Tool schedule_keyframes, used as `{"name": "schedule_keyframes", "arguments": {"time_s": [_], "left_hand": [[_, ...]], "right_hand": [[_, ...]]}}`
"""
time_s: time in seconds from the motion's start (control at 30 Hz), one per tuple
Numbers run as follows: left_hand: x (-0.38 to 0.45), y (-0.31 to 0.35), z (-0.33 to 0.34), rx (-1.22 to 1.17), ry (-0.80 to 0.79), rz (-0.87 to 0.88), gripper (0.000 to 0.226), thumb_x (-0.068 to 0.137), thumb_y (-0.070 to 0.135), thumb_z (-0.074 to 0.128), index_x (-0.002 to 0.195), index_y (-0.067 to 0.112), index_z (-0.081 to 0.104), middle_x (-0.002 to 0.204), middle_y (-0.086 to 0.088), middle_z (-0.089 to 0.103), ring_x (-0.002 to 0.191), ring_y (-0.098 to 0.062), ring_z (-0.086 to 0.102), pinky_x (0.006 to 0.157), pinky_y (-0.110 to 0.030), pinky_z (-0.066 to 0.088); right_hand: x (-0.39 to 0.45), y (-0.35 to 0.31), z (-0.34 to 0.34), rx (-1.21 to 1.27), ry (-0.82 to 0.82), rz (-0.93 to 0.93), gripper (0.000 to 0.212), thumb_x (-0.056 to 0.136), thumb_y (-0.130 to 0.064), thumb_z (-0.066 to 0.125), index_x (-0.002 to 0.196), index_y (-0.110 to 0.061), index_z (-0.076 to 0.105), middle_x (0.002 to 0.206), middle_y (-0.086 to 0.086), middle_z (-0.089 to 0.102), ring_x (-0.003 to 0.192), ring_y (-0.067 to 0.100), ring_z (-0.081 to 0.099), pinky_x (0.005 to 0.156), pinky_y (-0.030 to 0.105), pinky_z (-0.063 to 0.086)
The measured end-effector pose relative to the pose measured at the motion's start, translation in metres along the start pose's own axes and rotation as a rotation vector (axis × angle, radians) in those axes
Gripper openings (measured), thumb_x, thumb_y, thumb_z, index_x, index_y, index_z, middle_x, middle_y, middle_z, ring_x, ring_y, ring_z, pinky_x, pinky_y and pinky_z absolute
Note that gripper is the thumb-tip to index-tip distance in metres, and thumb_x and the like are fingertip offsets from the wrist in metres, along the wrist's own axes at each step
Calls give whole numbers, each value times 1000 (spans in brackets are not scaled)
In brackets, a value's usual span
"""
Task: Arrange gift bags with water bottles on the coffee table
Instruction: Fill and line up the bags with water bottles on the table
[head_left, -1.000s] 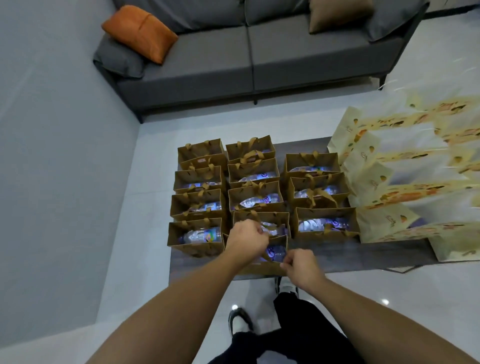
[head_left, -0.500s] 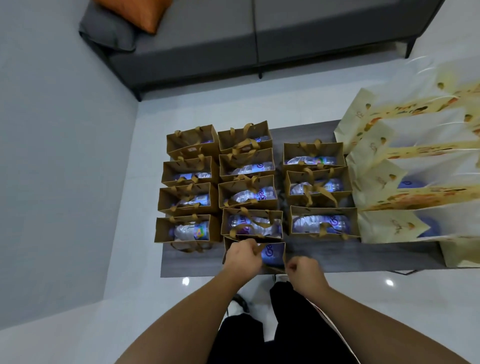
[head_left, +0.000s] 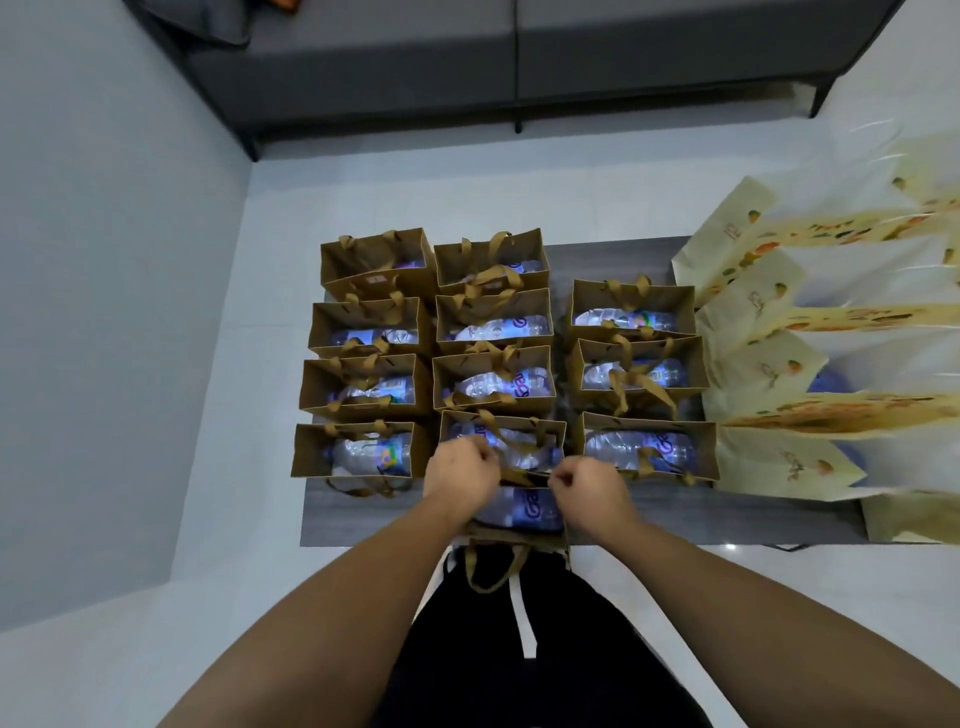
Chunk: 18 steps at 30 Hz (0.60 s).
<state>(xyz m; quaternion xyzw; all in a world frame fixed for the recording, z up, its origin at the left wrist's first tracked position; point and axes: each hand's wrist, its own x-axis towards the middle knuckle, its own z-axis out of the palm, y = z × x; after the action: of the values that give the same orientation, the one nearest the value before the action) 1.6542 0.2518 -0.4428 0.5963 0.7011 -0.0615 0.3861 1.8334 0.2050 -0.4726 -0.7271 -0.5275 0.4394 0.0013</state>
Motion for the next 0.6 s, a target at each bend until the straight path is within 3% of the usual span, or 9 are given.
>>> {"name": "schedule_keyframes", "arguments": {"time_s": [0.27,0.4,0.6], "left_hand": [[45,-46,19,59,33,32,22,99,34,55,111,24,71,107,-4,65,96,-24,63,80,-33,52],[51,-61,34,94,-3,41,17,97,34,57,106,25,69,103,-2,67,95,-24,65,79,-36,55],[51,-67,45,124,13,136,17,93,26,61,110,24,60,104,1,60,91,-22,61,72,-35,52]], "right_hand": [[40,-15,27,-142,28,18,24,97,-25,58,114,-26,74,103,6,74,99,29,67,84,39,57],[57,-13,31,-261,-42,28,21,97,-29,57,111,-27,74,104,6,72,98,29,66,81,39,57],[83,-18,26,-204,6,108,15,99,-26,58,106,-27,71,98,3,70,96,25,64,79,36,54]]}}
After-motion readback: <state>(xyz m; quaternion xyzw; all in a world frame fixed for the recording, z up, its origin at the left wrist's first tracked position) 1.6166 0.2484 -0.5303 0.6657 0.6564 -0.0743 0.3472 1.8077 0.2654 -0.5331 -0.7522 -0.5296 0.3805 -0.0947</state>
